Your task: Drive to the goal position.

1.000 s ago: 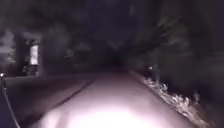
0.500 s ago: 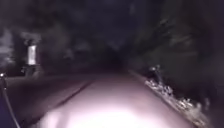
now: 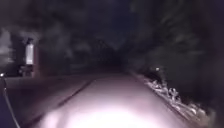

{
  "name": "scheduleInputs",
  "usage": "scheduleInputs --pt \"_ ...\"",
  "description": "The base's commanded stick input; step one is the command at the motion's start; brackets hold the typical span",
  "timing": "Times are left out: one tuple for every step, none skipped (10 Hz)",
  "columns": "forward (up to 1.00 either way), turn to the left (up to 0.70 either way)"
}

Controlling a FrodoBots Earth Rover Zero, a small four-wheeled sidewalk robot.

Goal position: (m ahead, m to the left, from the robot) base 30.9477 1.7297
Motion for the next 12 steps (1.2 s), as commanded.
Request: scheduleInputs --pt "0.5 0.0" --pt "0.5 0.0" --pt "0.5 0.0" --pt "0.5 0.0" --pt "0.5 0.0" --pt "0.5 0.0" --pt "0.5 0.0" --pt "0.5 0.0" --pt "0.5 0.0" --pt "0.5 0.0" --pt "0.5 0.0" --pt "0.5 0.03"
